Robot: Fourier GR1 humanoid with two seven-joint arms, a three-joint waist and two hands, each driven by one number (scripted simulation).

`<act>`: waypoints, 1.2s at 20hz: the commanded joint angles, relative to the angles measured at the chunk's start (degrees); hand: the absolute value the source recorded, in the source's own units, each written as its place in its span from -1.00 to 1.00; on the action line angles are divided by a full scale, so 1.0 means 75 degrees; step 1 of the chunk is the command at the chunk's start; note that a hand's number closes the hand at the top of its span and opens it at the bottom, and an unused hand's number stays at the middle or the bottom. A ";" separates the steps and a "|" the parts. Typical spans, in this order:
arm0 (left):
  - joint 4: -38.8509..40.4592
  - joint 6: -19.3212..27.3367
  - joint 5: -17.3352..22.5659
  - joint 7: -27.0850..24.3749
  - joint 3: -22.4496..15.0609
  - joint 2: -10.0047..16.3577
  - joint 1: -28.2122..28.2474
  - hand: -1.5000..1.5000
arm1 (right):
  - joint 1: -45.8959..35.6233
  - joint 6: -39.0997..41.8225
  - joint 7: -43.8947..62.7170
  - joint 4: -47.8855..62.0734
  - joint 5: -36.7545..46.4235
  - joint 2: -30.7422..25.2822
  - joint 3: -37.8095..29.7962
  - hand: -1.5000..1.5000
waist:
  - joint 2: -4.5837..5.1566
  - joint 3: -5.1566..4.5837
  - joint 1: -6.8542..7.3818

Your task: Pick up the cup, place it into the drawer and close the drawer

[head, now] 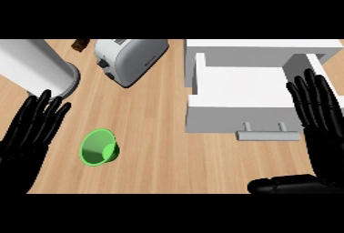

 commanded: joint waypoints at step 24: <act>0.7326 -0.1642 -0.1717 -0.3345 0.1279 0.0473 -0.1546 -1.00 | -0.1204 0.0665 0.0136 0.1268 -0.0287 -0.0187 -0.0584 -1.00 | -0.0006 0.0021 -0.0091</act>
